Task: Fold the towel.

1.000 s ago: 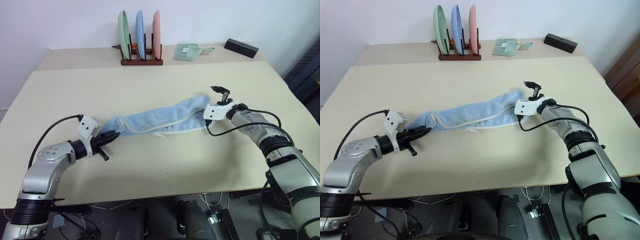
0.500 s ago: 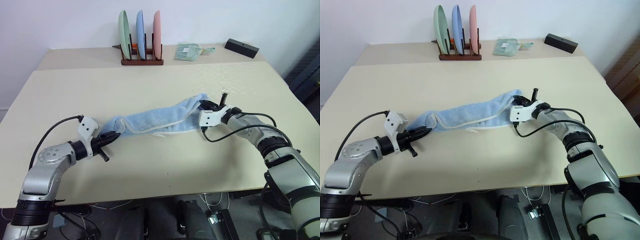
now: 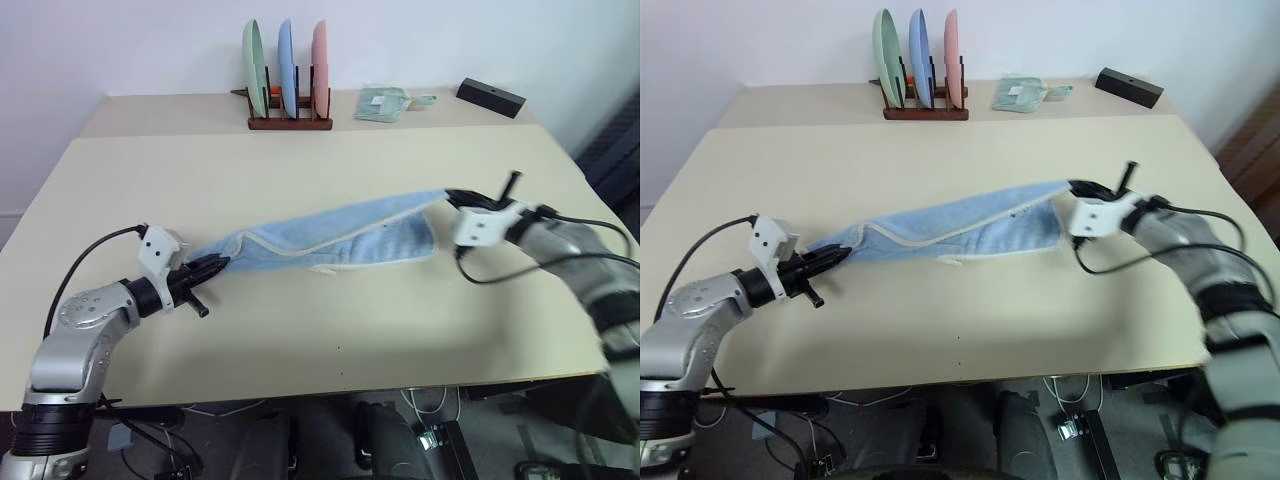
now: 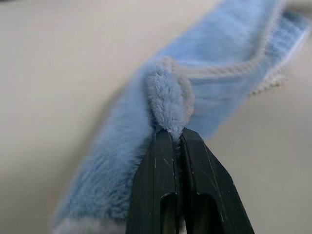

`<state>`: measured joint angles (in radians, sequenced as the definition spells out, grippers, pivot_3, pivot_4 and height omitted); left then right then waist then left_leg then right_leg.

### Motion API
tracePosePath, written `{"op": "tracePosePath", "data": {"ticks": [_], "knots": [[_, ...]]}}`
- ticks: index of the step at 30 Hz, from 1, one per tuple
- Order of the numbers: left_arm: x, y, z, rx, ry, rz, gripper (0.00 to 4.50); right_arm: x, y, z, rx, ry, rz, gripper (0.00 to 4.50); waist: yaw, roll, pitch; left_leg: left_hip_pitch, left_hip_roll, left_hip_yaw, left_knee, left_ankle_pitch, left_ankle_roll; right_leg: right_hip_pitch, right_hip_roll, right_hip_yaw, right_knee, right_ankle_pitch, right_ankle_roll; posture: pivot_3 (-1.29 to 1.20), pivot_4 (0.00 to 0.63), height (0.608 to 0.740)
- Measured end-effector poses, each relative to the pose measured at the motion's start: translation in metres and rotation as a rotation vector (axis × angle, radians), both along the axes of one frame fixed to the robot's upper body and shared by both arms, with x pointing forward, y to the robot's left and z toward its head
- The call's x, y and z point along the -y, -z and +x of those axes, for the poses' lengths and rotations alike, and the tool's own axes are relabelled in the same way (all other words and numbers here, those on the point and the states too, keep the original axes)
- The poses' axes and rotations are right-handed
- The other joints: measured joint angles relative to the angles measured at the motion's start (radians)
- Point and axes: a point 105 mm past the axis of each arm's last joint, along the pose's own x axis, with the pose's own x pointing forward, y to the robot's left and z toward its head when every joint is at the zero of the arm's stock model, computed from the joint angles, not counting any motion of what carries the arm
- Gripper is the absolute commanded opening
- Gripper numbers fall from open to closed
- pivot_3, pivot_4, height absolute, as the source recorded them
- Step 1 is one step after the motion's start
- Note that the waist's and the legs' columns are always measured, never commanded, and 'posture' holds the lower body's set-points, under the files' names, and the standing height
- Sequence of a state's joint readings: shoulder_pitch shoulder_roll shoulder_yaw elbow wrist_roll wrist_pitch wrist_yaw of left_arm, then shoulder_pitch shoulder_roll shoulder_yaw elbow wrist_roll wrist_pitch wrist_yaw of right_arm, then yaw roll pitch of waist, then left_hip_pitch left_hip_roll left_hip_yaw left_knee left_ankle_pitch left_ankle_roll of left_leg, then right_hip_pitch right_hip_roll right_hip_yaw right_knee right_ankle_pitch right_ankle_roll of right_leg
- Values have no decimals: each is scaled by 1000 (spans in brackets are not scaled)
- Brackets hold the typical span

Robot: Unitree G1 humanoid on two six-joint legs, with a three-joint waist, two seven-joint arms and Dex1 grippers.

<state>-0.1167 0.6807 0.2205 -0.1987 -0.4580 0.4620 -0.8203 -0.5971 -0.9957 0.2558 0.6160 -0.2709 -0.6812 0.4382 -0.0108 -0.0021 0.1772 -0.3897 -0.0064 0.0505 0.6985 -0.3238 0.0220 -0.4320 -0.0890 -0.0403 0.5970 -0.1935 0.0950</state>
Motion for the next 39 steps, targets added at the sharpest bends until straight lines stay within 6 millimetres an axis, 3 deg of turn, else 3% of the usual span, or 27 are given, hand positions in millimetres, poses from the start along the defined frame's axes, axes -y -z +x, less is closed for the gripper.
{"op": "tracePosePath", "data": {"ticks": [5, 8, 10, 15, 19, 23, 25, 27, 30, 34, 36, 39], "knots": [[16, -1, -20, -80, 163, -5, 0, -15, 20, -29, -237, -61, 55, 60, -15, 0, 0, 6, 2, 2, 0, -3, 5, 2, 0, 1, 2, 0, 0, 0, 150, 740], [23, -6, -15, -63, 197, -1, 0, -17, 8, -24, -203, -43, 92, 60, -5, 1, 0, 7, 2, 2, 0, -3, 5, 2, 1, 1, 3, -2, -4, 0, 150, 740], [24, -21, 7, 27, 149, -18, 0, -21, -10, -13, -121, -32, 108, 60, 7, 1, 1, 6, 1, 1, 1, -2, 4, 3, 1, 1, 3, -1, -5, 0, 150, 740], [23, -81, 71, 297, -20, -37, 0, -24, -70, 16, 114, 20, 121, 60, 23, 1, 1, 3, -1, 2, 2, 1, -1, 2, 2, 0, 1, 2, -3, 0, 150, 740], [15, -138, 116, 506, -201, -50, 0, -17, -127, 35, 324, 99, 132, 60, 21, 0, 1, -2, -2, 3, 1, 1, -1, -3, 2, 0, 0, 3, -1, 0, 150, 740], [2, -203, 123, 713, -312, -152, 0, -16, -178, 37, 498, 125, 144, 60, 13, 0, 1, -6, -1, 5, -2, 1, -1, -7, 2, 0, -2, 2, 1, 0, 150, 740], [0, -216, 117, 749, -294, -175, 0, -18, -186, 34, 514, 113, 146, 60, 3, 0, 1, -6, -1, 7, -3, 1, -1, -7, 2, 0, -2, 0, 3, 0, 150, 740], [-7, -203, 110, 722, -257, -142, 0, -18, -181, 31, 477, 90, 148, 60, -6, 0, 1, -6, 0, 8, -3, 1, -1, -7, 1, 0, -1, 0, 4, 0, 150, 740], [-17, -142, 97, 521, -174, -96, 0, -13, -155, 21, 329, 54, 168, 60, -11, 1, 1, -5, 2, 8, -3, 1, -1, -7, 2, 0, 0, 0, 4, 0, 150, 740], [-25, -54, 47, 195, -18, 26, 0, -12, -80, 0, -39, 8, 161, 60, -9, 1, 1, -2, 2, 7, -1, 0, 0, -4, 1, 0, 1, 0, 4, 0, 150, 740], [-27, -32, 29, 87, 16, 54, 0, -14, -43, -13, -218, -1, 152, 60, 3, 1, 1, -2, 2, 6, 2, 0, 0, -4, 0, 0, 1, 0, 3, 0, 150, 740], [-31, -14, 5, -35, 64, 125, 0, -9, -10, -37, -434, 10, 107, 60, 18, 1, 2, 0, 1, 5, 2, -3, 5, -2, -1, 0, 2, 0, 2, 0, 150, 740]]}}
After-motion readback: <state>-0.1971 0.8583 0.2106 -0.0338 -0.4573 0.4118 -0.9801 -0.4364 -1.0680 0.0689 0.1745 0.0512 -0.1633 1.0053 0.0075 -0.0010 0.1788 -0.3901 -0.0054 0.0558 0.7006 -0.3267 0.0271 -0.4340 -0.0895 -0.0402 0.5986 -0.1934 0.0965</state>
